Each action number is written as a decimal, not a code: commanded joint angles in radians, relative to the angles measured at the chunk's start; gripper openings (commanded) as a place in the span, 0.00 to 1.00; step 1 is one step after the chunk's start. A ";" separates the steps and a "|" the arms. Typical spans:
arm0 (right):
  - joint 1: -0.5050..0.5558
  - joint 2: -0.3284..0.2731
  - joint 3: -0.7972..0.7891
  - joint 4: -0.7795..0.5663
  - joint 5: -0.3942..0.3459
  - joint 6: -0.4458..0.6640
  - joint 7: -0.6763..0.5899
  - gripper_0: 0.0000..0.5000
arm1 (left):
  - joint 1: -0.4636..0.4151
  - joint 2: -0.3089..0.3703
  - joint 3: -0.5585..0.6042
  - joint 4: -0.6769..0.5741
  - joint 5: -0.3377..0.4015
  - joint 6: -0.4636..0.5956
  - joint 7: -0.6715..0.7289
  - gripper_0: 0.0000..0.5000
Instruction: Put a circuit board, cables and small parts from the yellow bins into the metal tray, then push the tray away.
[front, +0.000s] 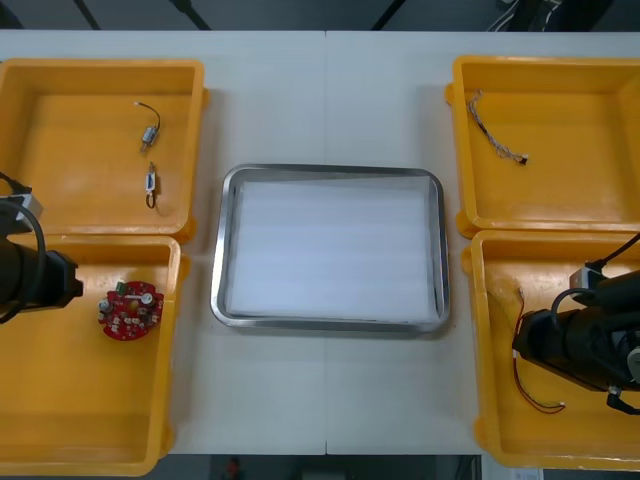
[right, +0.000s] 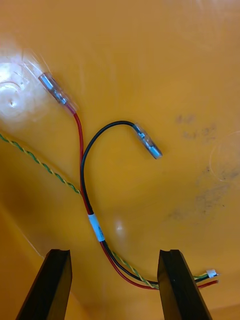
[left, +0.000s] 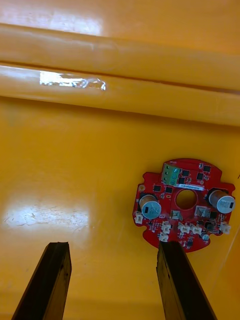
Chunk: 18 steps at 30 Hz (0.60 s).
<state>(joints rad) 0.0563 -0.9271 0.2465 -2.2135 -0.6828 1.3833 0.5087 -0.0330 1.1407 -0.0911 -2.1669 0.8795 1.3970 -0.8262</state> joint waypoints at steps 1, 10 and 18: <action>0.017 0.011 0.034 0.008 0.025 -0.023 0.057 1.00 | -0.011 0.008 -0.065 0.012 -0.031 -0.052 0.072 1.00; 0.011 0.014 0.071 0.040 0.043 -0.059 0.073 1.00 | -0.047 0.007 -0.137 0.032 -0.051 -0.112 0.107 1.00; -0.016 0.016 0.117 0.080 0.074 -0.092 0.088 1.00 | -0.056 -0.001 -0.137 0.038 -0.083 -0.150 0.125 1.00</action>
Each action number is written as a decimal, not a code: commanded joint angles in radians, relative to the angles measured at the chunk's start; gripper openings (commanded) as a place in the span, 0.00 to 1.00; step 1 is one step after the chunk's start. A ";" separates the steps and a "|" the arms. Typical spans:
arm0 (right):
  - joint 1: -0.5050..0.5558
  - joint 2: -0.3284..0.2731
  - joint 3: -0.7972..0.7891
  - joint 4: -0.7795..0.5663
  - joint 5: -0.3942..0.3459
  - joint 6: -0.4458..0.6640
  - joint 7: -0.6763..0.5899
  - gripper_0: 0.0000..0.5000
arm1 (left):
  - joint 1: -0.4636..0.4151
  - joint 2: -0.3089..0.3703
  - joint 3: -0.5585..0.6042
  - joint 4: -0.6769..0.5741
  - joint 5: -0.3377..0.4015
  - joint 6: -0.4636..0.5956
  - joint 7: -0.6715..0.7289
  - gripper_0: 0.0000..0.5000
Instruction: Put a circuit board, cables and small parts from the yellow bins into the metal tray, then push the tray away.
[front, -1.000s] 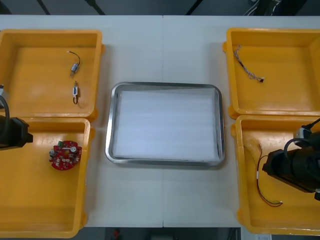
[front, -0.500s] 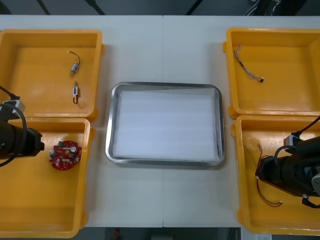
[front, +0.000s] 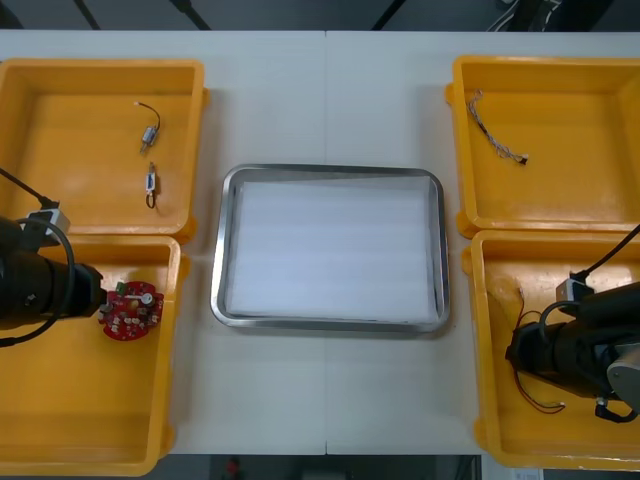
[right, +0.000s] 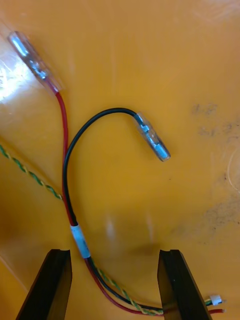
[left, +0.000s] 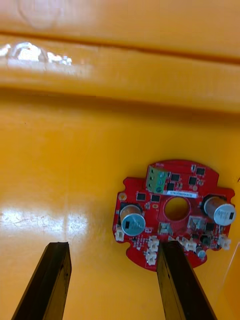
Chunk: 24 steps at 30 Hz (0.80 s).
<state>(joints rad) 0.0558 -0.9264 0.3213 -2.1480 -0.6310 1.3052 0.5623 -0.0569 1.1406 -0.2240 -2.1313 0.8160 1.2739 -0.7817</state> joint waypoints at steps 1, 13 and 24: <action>-0.017 0.017 0.045 0.017 0.022 -0.012 0.036 1.00 | -0.032 -0.001 -0.005 0.004 -0.021 -0.028 0.084 1.00; -0.039 0.027 0.067 0.023 0.023 -0.014 0.054 1.00 | -0.035 -0.018 -0.043 0.025 -0.055 -0.062 0.108 1.00; -0.039 0.027 0.070 0.023 0.023 -0.015 0.068 0.18 | -0.049 -0.018 -0.112 0.065 -0.087 -0.139 0.125 1.00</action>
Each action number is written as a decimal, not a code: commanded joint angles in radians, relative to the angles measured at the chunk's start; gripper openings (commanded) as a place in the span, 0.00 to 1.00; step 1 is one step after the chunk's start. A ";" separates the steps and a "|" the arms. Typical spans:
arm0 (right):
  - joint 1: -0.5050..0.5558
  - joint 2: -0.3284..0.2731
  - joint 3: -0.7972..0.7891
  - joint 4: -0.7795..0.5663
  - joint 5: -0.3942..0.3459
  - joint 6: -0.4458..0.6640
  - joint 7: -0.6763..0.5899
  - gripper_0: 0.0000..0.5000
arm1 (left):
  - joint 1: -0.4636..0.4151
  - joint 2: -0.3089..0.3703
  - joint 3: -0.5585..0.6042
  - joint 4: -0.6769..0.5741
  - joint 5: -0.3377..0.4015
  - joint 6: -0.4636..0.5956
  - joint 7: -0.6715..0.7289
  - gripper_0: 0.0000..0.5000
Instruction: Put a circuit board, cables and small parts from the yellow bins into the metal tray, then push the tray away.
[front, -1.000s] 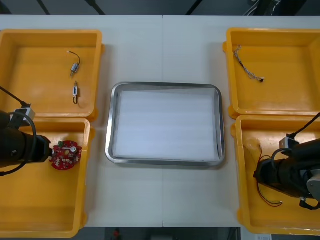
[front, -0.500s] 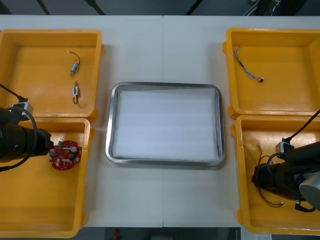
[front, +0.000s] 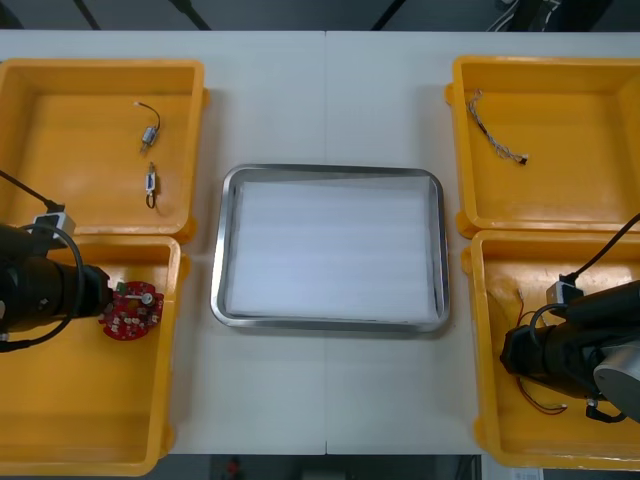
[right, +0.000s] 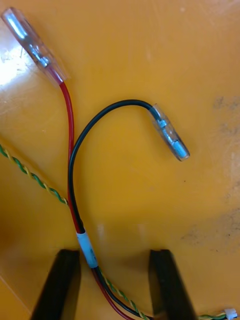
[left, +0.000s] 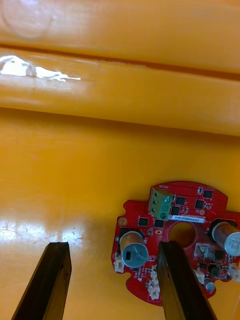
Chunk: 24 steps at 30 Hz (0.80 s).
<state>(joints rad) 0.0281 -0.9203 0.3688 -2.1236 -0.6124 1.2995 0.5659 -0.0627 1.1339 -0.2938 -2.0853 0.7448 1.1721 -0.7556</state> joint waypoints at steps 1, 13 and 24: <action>-0.011 0.023 0.022 -0.001 0.005 -0.009 0.066 0.09 | -0.045 -0.011 -0.042 0.019 -0.016 -0.037 0.099 1.00; -0.022 0.023 0.010 -0.001 0.020 -0.003 0.088 0.00 | -0.045 -0.011 -0.061 0.024 -0.021 -0.037 0.108 1.00; -0.059 0.024 -0.172 -0.019 -0.078 0.126 0.276 0.00 | -0.045 -0.010 -0.074 0.027 -0.018 -0.037 0.110 1.00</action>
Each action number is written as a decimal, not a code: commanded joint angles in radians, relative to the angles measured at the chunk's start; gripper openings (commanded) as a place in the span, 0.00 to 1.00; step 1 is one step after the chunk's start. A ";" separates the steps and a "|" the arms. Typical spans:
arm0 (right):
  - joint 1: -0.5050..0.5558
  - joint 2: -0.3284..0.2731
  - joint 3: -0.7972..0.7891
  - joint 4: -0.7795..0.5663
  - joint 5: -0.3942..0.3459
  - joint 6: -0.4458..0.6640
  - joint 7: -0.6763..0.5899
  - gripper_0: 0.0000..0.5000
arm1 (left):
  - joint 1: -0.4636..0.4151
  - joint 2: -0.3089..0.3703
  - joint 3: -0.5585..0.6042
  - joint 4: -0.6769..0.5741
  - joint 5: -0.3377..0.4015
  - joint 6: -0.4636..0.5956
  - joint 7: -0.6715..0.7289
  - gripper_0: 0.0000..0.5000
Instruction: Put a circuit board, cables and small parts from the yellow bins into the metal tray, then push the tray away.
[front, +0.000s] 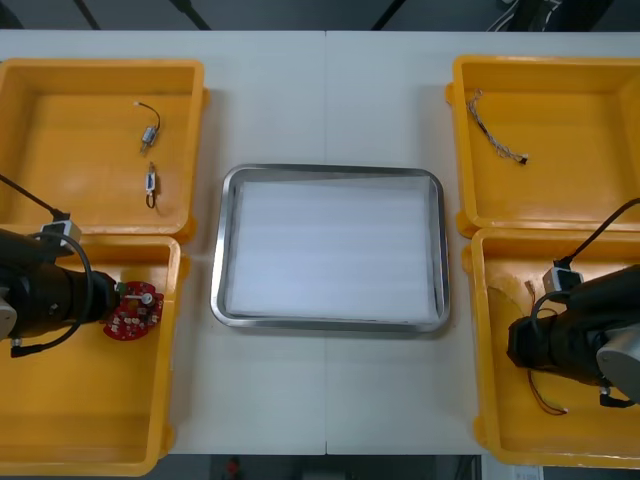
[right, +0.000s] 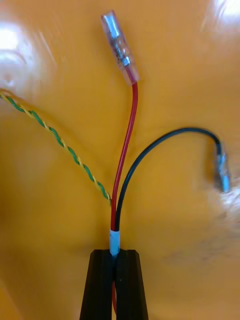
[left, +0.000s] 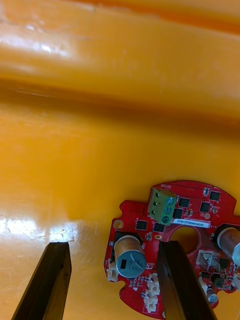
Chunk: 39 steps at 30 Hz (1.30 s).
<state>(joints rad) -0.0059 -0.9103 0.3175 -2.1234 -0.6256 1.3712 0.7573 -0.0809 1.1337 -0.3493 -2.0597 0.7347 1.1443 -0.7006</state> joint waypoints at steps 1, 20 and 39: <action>-0.025 0.014 -0.135 -0.023 -0.075 0.066 0.097 0.00 | -0.028 -0.011 -0.020 0.001 -0.008 -0.009 0.055 1.00; -0.105 0.014 -0.437 -0.119 -0.344 0.463 0.290 0.00 | -0.026 -0.011 -0.037 0.004 -0.031 -0.023 0.058 0.41; -0.247 0.013 -0.443 -0.161 -0.417 0.549 0.320 0.00 | -0.040 0.032 -0.037 -0.010 -0.026 -0.025 0.043 0.05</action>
<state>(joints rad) -0.2179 -0.9038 -0.0949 -2.2527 -1.0279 1.9130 1.0404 -0.0858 1.1338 -0.3738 -2.0545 0.7081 1.1320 -0.7004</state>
